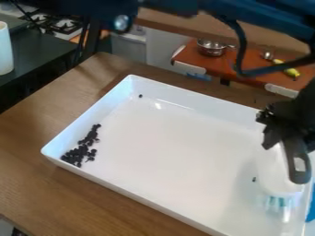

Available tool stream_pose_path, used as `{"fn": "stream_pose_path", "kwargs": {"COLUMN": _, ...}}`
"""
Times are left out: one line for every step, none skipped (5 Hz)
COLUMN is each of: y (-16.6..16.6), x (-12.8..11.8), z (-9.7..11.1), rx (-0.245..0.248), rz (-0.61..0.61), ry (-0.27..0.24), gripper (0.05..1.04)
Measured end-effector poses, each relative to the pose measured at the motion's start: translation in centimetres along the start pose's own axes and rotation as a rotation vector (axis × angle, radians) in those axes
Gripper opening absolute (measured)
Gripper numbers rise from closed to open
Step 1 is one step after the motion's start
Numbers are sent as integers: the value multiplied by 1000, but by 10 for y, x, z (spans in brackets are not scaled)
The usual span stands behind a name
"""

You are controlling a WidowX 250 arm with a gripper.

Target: Sweep into pile

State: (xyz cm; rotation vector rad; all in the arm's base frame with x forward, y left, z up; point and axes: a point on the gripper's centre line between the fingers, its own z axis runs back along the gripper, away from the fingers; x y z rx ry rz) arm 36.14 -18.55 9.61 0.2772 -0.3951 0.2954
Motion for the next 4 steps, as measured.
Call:
{"fn": "stream_pose_path", "kwargs": {"y": -5, "x": -10, "z": -12, "rx": -14, "rz": -78, "ry": -48, "gripper": 547}}
{"fn": "stream_pose_path", "kwargs": {"y": -8, "x": -6, "z": -12, "rx": -36, "rz": -121, "ry": -78, "gripper": 849}}
{"fn": "stream_pose_path", "kwargs": {"y": 0, "x": 4, "z": 14, "rx": -76, "rz": -149, "ry": -72, "gripper": 1011}}
{"fn": "stream_pose_path", "kwargs": {"y": 23, "x": 28, "z": 62, "rx": -196, "rz": -68, "ry": -100, "gripper": 1007}}
